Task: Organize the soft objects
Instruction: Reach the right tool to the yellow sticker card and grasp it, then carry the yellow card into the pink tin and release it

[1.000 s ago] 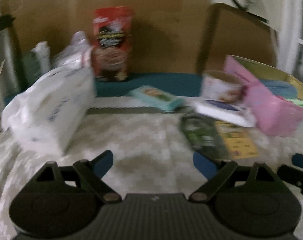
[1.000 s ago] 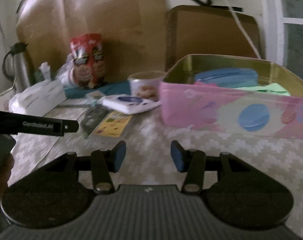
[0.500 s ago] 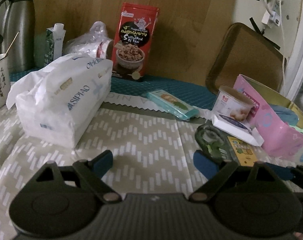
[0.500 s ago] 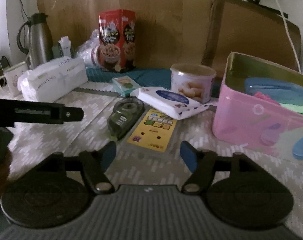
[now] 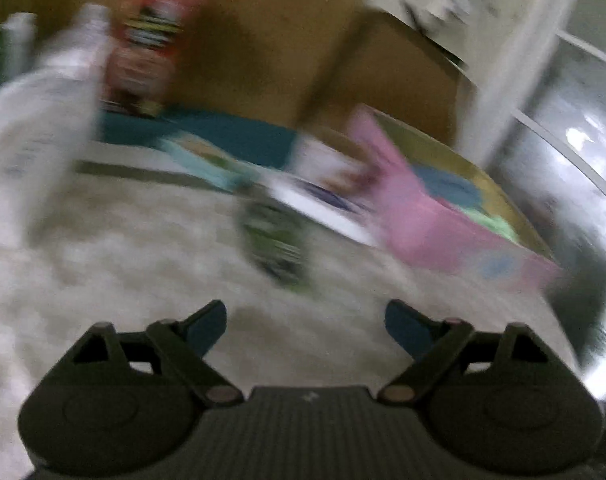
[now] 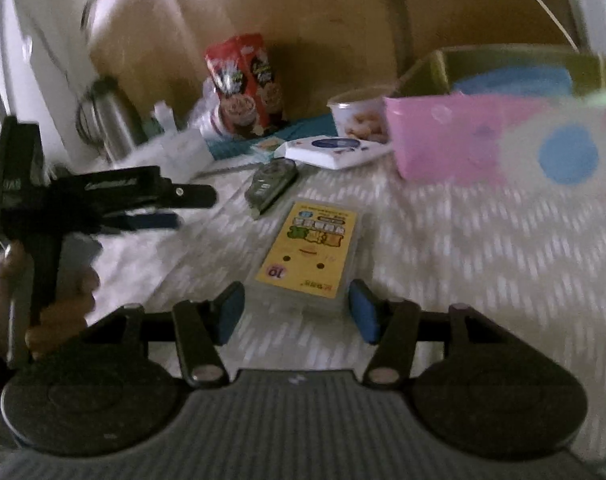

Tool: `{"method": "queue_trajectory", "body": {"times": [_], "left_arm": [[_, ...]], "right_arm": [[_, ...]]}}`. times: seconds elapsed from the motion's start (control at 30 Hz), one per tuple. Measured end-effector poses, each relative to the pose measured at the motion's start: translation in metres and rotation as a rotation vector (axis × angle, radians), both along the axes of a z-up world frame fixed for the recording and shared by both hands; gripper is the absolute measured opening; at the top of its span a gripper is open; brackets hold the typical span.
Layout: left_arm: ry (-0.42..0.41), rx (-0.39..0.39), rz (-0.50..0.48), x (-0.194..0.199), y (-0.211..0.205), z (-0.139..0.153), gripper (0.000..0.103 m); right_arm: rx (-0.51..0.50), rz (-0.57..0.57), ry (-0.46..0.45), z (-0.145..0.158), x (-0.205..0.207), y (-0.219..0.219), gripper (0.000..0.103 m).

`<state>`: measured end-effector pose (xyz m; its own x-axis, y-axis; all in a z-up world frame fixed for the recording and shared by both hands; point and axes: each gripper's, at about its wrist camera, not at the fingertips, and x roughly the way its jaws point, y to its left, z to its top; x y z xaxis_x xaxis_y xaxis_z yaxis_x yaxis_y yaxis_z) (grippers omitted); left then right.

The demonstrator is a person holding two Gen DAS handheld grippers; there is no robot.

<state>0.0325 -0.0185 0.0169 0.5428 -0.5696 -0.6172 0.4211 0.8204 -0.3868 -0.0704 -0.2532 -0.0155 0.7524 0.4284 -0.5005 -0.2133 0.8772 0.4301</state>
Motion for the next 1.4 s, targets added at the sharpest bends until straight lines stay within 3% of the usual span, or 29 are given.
{"method": "queue_trajectory", "body": {"times": [0.07,0.13,0.17,0.23,0.33,0.53,0.67,0.8,0.87,0.93,1.0,1.1,1.4], "left_arm": [[0.033,0.017,-0.08,-0.005,-0.027,0.003,0.081],[0.069,0.062,-0.133,-0.005,-0.05,0.0,0.06],[0.083,0.088,-0.15,-0.004,-0.061,-0.003,0.056],[0.047,0.117,-0.162,-0.008,-0.076,-0.002,0.042],[0.012,0.087,-0.194,-0.007,-0.091,0.014,0.04],[-0.126,0.073,-0.269,0.008,-0.137,0.064,0.04],[-0.181,0.086,-0.278,0.036,-0.181,0.075,0.04],[-0.122,0.125,-0.251,0.078,-0.217,0.06,0.043],[-0.104,0.164,-0.223,0.098,-0.232,0.047,0.049],[-0.085,0.193,-0.179,0.112,-0.241,0.041,0.063],[-0.064,0.177,-0.135,0.122,-0.24,0.04,0.064],[-0.062,0.14,-0.129,0.119,-0.23,0.043,0.066],[-0.144,0.194,-0.136,0.072,-0.217,0.05,0.067]], "right_arm": [[0.029,-0.002,-0.007,-0.001,-0.002,-0.002,0.06],[0.033,0.003,-0.022,-0.002,-0.003,0.0,0.06],[0.031,0.007,-0.03,-0.002,-0.004,0.0,0.06],[0.034,0.016,-0.046,-0.003,-0.006,-0.004,0.06],[-0.005,-0.003,-0.097,0.003,-0.012,-0.009,0.059],[-0.109,-0.111,-0.285,0.035,-0.007,-0.033,0.06],[-0.172,-0.206,-0.34,0.046,0.021,-0.054,0.06],[-0.169,-0.299,-0.268,0.042,0.07,-0.081,0.06],[-0.146,-0.331,-0.202,0.038,0.095,-0.095,0.044],[-0.1,-0.348,-0.157,0.035,0.117,-0.106,0.046],[-0.124,-0.379,-0.145,0.033,0.132,-0.107,0.052],[-0.172,-0.403,-0.183,0.03,0.124,-0.105,0.052],[-0.115,-0.467,-0.269,0.032,0.059,-0.112,0.052]]}}
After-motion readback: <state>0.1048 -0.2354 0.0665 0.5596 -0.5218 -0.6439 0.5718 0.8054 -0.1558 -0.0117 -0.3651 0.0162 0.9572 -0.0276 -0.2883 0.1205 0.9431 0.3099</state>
